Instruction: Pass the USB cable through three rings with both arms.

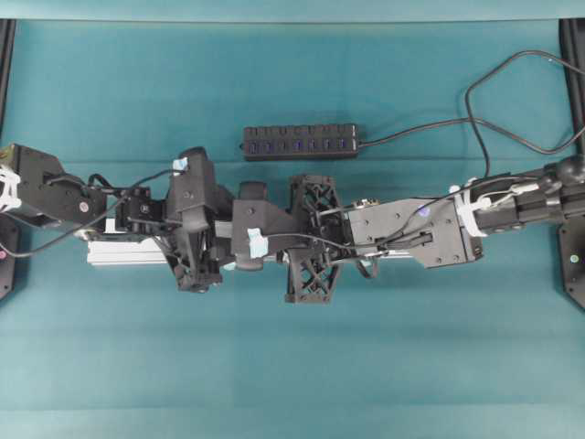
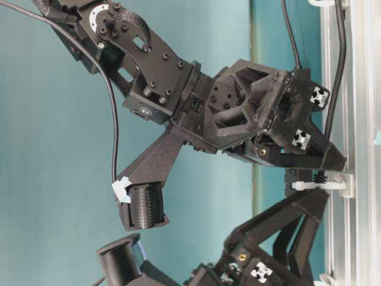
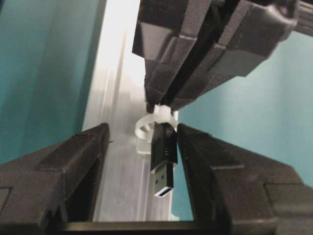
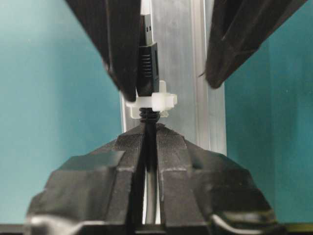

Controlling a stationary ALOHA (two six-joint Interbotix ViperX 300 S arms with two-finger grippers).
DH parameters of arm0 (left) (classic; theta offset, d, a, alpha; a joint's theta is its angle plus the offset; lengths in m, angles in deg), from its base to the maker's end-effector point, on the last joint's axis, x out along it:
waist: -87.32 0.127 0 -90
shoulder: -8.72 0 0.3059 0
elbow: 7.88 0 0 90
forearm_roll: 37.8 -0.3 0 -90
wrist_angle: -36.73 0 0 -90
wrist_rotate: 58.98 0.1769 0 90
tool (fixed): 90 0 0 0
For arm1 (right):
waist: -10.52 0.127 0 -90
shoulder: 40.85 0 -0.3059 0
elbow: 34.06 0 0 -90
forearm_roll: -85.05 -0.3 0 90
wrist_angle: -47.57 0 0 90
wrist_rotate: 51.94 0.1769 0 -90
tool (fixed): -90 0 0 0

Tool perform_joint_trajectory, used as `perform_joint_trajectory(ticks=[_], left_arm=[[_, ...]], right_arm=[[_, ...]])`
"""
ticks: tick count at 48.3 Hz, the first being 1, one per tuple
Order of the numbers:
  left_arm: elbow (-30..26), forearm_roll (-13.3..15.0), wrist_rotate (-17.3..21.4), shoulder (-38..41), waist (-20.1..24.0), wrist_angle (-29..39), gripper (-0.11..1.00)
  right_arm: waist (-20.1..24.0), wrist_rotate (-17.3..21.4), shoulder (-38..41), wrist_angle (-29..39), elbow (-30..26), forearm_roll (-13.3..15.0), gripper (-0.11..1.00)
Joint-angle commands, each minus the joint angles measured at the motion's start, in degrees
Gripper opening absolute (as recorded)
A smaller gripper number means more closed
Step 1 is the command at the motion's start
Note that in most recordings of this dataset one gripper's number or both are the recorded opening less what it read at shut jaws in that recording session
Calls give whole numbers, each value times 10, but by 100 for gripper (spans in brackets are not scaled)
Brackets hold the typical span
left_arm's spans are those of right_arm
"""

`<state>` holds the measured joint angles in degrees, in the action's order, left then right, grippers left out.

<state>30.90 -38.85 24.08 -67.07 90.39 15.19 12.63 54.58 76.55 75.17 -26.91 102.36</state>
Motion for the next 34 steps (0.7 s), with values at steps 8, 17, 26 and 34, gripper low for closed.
perform_joint_trajectory(ticks=[8, 17, 26, 34], left_arm=[[-11, -1, 1, 4, -11, -3, 39], [-11, -1, -1, 15, -18, -3, 32], [-12, -1, -2, 16, -18, -3, 31], [-13, -1, -2, 16, -18, -3, 30]], right_arm=[[-2, 11, -10, -4, -2, 0, -9], [-2, 11, -10, -7, -2, 0, -9], [-1, 11, -10, -8, -3, -1, -9], [-1, 11, -10, -8, -2, -1, -9]])
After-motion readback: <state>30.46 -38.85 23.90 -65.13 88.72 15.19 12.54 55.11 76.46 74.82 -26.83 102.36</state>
